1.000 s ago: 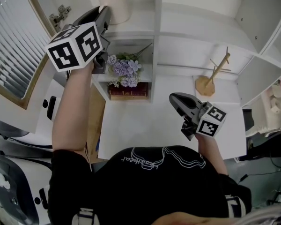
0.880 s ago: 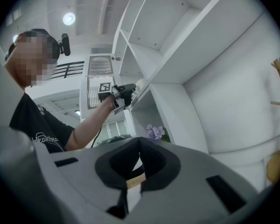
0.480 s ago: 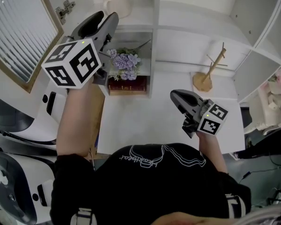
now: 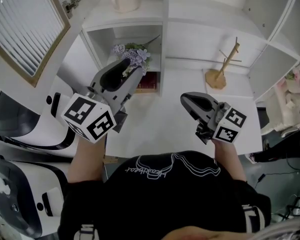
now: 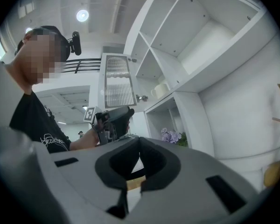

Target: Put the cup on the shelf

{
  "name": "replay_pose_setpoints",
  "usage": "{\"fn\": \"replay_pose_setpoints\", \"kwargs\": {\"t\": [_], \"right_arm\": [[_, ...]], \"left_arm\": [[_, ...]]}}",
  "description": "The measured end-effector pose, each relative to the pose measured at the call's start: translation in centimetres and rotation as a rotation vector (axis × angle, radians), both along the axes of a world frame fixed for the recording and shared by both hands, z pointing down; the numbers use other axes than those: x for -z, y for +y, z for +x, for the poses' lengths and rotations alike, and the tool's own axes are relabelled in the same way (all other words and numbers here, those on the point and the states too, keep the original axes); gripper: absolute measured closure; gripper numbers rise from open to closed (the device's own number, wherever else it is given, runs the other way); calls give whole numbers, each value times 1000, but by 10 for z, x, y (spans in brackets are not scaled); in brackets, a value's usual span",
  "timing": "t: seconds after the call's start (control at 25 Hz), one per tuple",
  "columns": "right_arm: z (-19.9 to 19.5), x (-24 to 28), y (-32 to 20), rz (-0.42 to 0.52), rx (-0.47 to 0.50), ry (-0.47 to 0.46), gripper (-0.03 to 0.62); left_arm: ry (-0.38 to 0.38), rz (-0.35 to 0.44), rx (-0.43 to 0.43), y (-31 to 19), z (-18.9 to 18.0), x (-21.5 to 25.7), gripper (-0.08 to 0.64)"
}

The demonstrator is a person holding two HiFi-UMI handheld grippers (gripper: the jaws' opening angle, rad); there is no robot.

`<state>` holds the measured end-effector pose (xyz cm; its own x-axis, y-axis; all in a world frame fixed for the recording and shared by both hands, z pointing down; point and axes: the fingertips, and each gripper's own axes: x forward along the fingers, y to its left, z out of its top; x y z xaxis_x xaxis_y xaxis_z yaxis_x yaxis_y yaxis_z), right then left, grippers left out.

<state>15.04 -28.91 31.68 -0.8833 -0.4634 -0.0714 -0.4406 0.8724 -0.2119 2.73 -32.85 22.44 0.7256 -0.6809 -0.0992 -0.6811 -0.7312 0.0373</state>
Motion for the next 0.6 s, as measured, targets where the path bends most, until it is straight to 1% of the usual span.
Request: {"fn": "replay_pose_setpoints", "kwargs": {"t": [0.12,0.24,0.28,0.36,0.44,0.6], "right_arm": [[-1,0,7,5,4,1,586],[-3,-1,12,10,12,5,586],[-5,-3,13,10,15,10,586],[-8,-7,15,8,21,22,586],[-12,-12,17,3,30,28,586],[-16,-17,18,-3,36,25,586]], "left_arm": [[14,-81,-82,19,17,-38,405],[40,-153,-143,35,31,-72,410],[53,-169,-157,39,33,-80,424],[72,-181,-170,46,35,-92,470],[71,-181,-180,52,38,-101,505],[58,-191,-186,58,42,-115,550]]}}
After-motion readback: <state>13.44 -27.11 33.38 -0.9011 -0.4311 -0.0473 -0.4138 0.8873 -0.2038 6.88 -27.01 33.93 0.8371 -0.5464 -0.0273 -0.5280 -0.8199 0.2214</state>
